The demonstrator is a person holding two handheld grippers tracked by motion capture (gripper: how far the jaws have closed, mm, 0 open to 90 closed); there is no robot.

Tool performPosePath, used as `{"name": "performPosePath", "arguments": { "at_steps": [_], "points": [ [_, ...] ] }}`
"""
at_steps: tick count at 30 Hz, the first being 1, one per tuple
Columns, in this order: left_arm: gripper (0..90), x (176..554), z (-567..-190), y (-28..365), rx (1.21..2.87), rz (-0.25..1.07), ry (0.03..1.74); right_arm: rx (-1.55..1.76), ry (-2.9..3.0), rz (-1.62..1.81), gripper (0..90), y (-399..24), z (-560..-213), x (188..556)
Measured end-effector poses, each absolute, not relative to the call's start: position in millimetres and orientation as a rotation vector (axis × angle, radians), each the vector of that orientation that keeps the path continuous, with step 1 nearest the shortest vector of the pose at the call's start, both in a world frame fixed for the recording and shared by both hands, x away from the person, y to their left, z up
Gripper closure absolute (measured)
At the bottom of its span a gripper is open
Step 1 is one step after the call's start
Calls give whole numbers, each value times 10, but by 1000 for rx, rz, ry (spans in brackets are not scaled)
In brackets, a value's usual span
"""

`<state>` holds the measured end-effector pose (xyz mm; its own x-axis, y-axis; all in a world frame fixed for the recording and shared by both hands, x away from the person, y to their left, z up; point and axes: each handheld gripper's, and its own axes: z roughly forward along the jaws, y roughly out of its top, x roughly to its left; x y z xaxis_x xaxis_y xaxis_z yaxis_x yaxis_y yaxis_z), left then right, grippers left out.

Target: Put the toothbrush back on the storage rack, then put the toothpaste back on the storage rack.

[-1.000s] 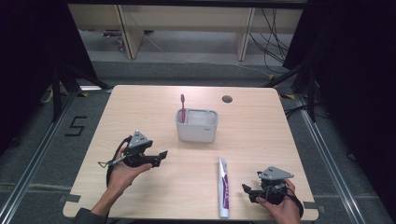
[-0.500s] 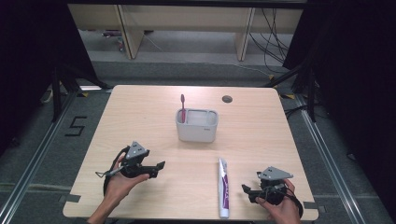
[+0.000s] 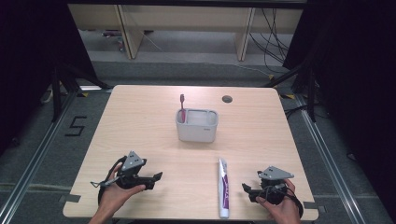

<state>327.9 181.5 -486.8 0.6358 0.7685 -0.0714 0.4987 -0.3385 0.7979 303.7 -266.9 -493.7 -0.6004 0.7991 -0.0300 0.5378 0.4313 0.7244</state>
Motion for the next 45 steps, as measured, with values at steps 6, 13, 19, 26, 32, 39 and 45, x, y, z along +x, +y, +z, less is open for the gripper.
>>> {"name": "performPosePath", "arguments": {
  "at_steps": [6,13,19,26,32,39,45],
  "points": [
    [188,3200,-4881,1845,2041,402,985,1138,2311,968,243,-2670,-4934,3035],
    [188,3111,-4932,1871,2048,410,989,1147,2317,980,242,-2661,-4937,3034],
    [179,3042,-4976,1899,2065,417,990,1168,2320,977,233,-2656,-4932,3025],
    [162,2937,-5002,1957,2041,406,1018,1150,2321,973,231,-2651,-4932,3030],
    [161,2877,-5050,1964,2080,383,1009,1147,2331,971,231,-2650,-4937,3033],
    [161,2840,-5062,1959,2085,374,1004,1180,2320,980,231,-2629,-4934,3020],
    [161,2825,-5085,1933,2082,374,1011,1192,2323,1019,232,-2620,-4928,3030]
  ]
}}
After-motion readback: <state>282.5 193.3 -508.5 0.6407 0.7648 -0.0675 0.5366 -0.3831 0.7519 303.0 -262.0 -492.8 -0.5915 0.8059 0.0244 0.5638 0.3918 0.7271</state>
